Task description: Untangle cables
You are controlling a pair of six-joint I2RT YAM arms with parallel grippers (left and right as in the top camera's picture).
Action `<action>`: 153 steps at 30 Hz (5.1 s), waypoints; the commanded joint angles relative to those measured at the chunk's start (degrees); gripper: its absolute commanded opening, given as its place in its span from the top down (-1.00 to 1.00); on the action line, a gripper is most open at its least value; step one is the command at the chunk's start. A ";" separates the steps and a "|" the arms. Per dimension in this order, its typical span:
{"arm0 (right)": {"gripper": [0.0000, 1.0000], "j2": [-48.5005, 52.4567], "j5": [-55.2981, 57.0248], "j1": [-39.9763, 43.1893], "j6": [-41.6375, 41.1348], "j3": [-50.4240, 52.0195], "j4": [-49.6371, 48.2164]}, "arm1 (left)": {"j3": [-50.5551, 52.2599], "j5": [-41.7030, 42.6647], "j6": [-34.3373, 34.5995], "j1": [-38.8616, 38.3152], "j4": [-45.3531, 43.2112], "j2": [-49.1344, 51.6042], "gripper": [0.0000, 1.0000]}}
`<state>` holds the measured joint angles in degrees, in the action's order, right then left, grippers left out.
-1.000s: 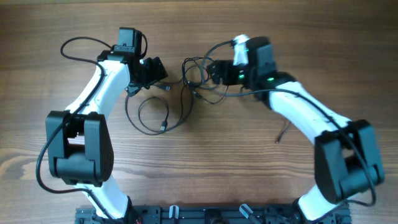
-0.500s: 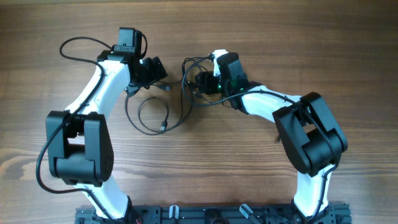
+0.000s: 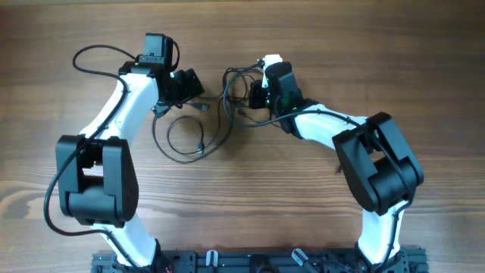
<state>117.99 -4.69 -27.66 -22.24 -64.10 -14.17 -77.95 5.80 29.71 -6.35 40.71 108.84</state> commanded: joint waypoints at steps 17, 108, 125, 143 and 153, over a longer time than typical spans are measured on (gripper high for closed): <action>0.92 -19.65 -24.65 1.18 4.26 -0.02 18.51 | 0.28 30.23 -21.64 -0.17 -3.02 0.70 -0.89; 0.92 -38.21 -17.35 8.28 4.00 -0.72 37.48 | 0.28 -3.04 -0.31 -1.90 0.44 0.70 0.92; 0.91 -28.35 -15.78 5.31 -1.86 -0.63 45.57 | 0.28 24.46 -15.91 -1.88 -2.36 0.70 0.92; -0.14 -12.87 -18.40 0.15 -7.48 -0.90 40.26 | 0.28 25.27 -16.09 -1.88 -2.38 0.70 0.92; -0.99 -17.59 -37.09 2.73 -7.10 -7.32 39.12 | 0.28 25.27 -16.06 -1.88 -2.54 0.70 0.91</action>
<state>104.09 -35.38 -25.65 -26.63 -69.14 26.65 -77.95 29.93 15.05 -8.60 38.48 108.86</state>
